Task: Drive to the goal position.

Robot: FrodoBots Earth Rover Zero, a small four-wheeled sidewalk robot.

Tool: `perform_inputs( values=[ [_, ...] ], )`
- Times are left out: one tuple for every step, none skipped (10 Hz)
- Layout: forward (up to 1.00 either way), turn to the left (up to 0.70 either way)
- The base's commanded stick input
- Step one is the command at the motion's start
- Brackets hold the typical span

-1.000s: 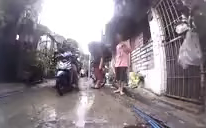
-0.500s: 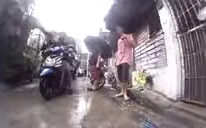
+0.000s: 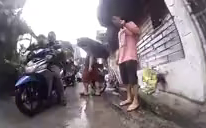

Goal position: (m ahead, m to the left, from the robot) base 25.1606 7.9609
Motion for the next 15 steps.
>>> perform_inputs(
  values=[
    [0.99, 0.0],
    [0.99, 0.0],
    [0.99, 0.0],
    [0.99, 0.0],
    [0.0, 0.81],
    [0.0, 0.59],
    [0.0, 0.0],
    [0.0, 0.0],
    [0.0, 0.0],
    [0.0, 0.0],
    [0.0, 0.0],
    [0.0, 0.0],
    [0.0, 0.0],
    [0.0, 0.97],
    [0.0, 0.1]
  ],
)
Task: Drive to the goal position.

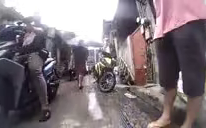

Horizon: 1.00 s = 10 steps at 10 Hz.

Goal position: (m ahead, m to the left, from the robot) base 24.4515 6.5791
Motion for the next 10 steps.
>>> perform_inputs(
  values=[
    [0.0, 0.0],
    [0.0, 0.0],
    [0.0, 0.0],
    [0.0, 0.0],
    [0.42, 0.0],
    [0.94, 0.0],
    [0.99, 0.0],
    [0.99, 0.0],
    [0.99, 0.0],
    [0.99, 0.0]
  ],
)
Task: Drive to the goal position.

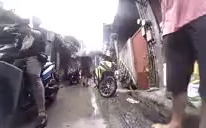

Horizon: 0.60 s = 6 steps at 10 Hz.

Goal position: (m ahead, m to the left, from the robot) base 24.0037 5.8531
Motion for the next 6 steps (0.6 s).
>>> perform_inputs(
  values=[
    [0.24, 0.0],
    [0.0, 0.86],
    [0.0, 1.0],
    [0.0, 1.0],
    [0.0, 0.0],
    [0.0, 0.0]
  ],
)
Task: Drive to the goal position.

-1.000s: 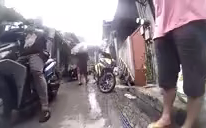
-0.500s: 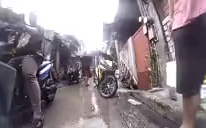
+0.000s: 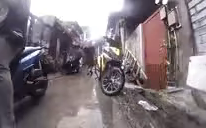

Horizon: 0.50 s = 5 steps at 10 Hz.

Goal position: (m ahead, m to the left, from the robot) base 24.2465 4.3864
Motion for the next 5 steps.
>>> perform_inputs(
  values=[
    [0.0, 0.62],
    [0.0, 1.0],
    [0.0, 0.59],
    [0.0, 0.06],
    [0.0, 0.0]
  ],
)
